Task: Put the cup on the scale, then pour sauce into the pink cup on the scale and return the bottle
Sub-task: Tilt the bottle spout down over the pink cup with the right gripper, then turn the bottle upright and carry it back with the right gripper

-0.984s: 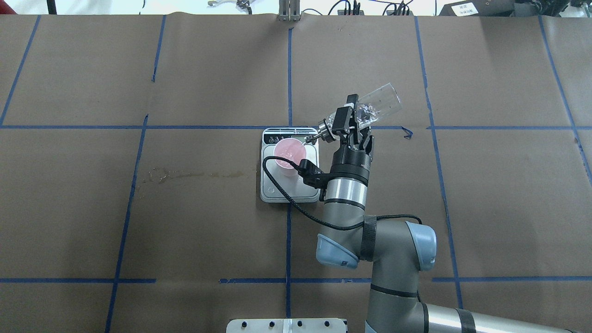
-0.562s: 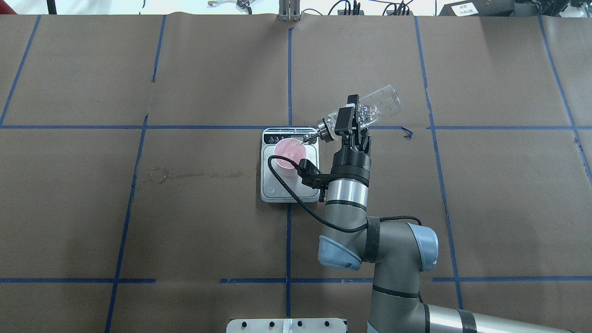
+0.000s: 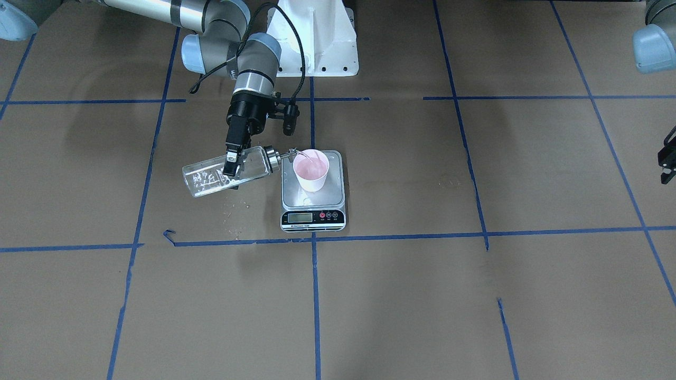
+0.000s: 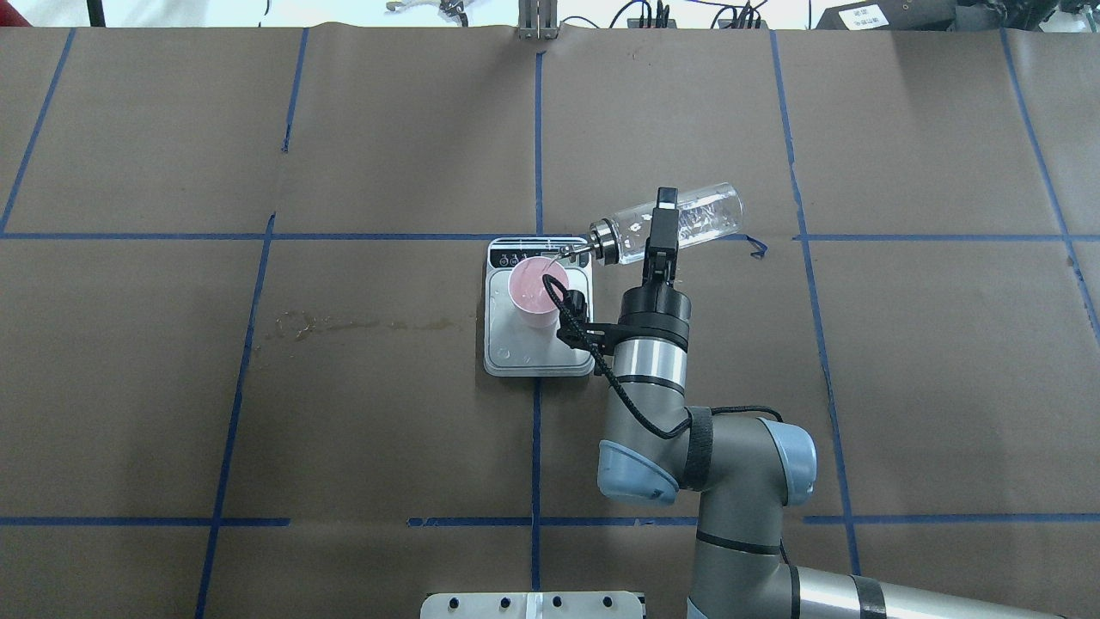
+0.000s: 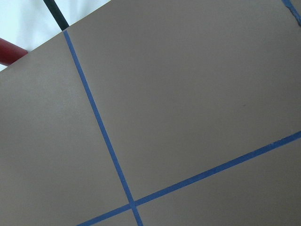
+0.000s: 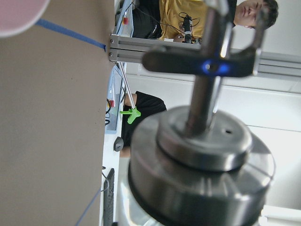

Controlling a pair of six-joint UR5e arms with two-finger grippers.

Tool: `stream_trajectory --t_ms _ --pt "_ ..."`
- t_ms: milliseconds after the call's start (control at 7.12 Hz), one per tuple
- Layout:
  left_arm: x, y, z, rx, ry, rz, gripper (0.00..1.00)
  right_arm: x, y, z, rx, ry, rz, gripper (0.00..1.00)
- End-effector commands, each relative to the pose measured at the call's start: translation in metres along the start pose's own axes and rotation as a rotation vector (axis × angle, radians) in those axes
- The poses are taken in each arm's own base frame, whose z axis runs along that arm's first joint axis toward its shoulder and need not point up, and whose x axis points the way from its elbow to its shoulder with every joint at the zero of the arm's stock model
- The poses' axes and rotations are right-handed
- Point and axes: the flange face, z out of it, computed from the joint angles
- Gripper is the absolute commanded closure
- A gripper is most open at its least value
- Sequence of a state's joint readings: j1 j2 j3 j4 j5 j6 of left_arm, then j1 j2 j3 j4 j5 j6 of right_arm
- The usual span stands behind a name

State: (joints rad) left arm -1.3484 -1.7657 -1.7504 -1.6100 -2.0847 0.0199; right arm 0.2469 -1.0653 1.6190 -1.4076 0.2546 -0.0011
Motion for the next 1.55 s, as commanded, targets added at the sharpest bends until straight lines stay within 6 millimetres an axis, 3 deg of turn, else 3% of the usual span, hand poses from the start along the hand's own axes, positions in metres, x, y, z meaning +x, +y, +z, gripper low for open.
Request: stream_trajectory --t_ms 0,141,281,562,703,843,984,1124,1405 --pt "0.001 -0.001 -0.001 0.003 0.000 0.002 0.00 -0.001 -0.005 -0.004 -0.005 -0.078 0.339 1.00" --pt "0.001 -0.001 -0.001 0.003 0.000 0.002 0.00 -0.002 -0.004 -0.006 0.002 -0.126 0.539 1.00" --pt "0.002 -0.002 -0.003 0.006 0.000 0.002 0.00 0.012 -0.007 -0.010 0.047 -0.202 0.793 1.00" --pt "0.004 -0.004 -0.008 0.016 0.001 0.006 0.00 0.017 0.005 -0.009 0.044 -0.277 1.030 1.00" --pt "0.006 -0.008 -0.006 0.015 0.006 0.003 0.00 0.020 0.011 -0.007 0.003 -0.328 1.233 1.00" --pt "0.006 -0.009 -0.007 0.016 0.006 0.002 0.00 0.017 0.038 -0.007 -0.026 -0.340 1.321 1.00" --pt "0.008 -0.009 -0.011 0.024 0.008 0.004 0.00 0.021 0.073 0.003 -0.066 -0.354 1.372 1.00" --pt "0.008 -0.009 -0.010 0.023 0.009 0.004 0.00 0.021 0.095 0.011 -0.109 -0.369 1.442 1.00" --pt "0.008 -0.009 -0.010 0.023 0.009 0.006 0.00 0.007 0.156 0.014 -0.181 -0.345 1.536 1.00"
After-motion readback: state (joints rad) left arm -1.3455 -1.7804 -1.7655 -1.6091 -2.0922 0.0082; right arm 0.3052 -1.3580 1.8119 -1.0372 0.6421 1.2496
